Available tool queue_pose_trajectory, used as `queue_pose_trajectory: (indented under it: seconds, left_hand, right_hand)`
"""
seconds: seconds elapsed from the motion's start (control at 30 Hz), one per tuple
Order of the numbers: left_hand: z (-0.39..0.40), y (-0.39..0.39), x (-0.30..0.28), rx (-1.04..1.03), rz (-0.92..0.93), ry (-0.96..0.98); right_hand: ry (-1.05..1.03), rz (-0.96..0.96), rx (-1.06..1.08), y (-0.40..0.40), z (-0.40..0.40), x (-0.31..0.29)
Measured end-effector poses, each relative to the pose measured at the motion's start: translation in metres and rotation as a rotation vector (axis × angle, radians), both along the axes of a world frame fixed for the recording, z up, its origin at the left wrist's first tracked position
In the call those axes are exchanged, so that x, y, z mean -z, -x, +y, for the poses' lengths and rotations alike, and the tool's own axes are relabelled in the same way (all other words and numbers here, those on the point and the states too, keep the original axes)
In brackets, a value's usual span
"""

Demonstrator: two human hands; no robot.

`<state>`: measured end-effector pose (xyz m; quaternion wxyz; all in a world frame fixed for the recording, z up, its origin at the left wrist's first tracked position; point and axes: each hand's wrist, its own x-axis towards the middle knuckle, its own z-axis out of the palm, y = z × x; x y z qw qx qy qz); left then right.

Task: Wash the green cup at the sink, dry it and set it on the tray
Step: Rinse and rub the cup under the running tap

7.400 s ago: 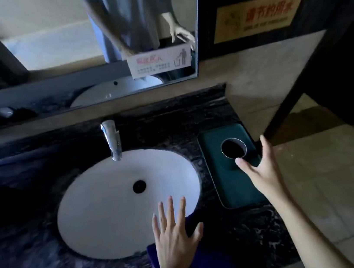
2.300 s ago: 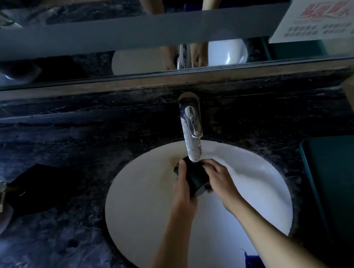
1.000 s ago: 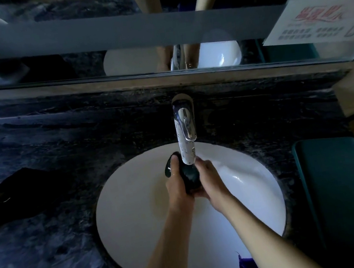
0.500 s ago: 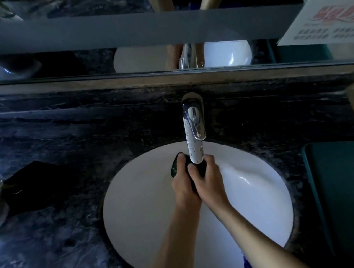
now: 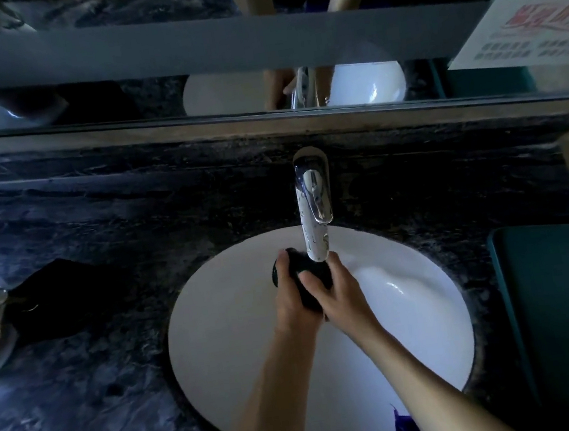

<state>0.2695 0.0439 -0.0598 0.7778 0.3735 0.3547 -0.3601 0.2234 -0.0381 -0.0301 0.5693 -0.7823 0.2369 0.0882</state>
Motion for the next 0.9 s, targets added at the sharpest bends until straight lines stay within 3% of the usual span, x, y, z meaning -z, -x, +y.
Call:
queue_pose_trajectory:
  seconds: [0.1, 0.23, 0.33, 0.4, 0.5, 0.63, 0.8, 0.9]
  left_hand:
    - [0.003, -0.003, -0.005, -0.033, 0.133, 0.164]
    - [0.002, -0.007, -0.013, -0.105, 0.319, 0.229]
    - [-0.002, -0.008, -0.017, -0.203, 0.332, 0.247]
    - [-0.005, -0.006, -0.019, -0.215, 0.347, 0.240]
    - [-0.006, -0.008, -0.026, -0.215, 0.357, 0.259]
    - [-0.003, -0.009, -0.025, -0.254, 0.407, 0.209]
    - [-0.008, -0.003, -0.033, -0.225, 0.441, 0.217]
    - [-0.005, -0.006, -0.033, -0.221, 0.477, 0.199]
  right_hand:
    - [0.042, -0.001, -0.028, 0.004, -0.008, 0.008]
    - [0.040, 0.001, 0.045, 0.003, -0.007, 0.006]
    - [0.186, 0.067, -0.050, -0.007, -0.003, -0.004]
    - [0.247, 0.083, 0.016, -0.015, -0.003, -0.006]
    - [0.209, 0.064, 0.080, -0.022, -0.007, -0.003]
    - [0.195, 0.136, -0.069, -0.016, -0.005, -0.006]
    - [0.261, 0.101, 0.088, -0.017, -0.006, -0.007]
    - [0.200, 0.089, 0.022, -0.013, -0.010, -0.007]
